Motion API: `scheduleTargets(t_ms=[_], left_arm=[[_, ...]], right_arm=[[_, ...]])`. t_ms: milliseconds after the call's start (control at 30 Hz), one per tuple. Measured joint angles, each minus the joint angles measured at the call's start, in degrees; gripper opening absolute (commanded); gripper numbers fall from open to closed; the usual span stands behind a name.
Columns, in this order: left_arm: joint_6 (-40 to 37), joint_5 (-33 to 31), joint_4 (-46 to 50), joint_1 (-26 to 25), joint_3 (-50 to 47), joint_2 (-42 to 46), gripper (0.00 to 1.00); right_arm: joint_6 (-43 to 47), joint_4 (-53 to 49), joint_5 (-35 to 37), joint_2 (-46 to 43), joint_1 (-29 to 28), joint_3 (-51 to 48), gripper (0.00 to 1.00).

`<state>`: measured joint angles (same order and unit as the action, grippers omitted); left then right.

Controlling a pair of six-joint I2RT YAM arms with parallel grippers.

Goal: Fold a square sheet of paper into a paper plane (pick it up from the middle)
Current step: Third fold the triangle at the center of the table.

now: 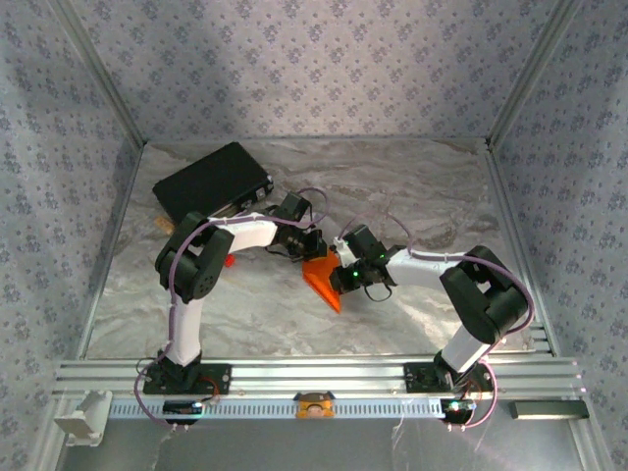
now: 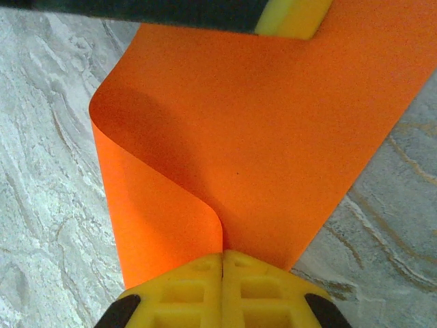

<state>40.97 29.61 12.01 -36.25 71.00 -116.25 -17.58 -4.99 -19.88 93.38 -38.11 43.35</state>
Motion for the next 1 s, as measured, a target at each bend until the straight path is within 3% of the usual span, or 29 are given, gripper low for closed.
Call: scheduleTargets(t_ms=[1000], left_arm=[[0.0,0.0,0.0,0.0,0.0,0.0,0.09]], right_arm=[[0.0,-1.1,0.0,-0.3,0.3,1.2,0.00]])
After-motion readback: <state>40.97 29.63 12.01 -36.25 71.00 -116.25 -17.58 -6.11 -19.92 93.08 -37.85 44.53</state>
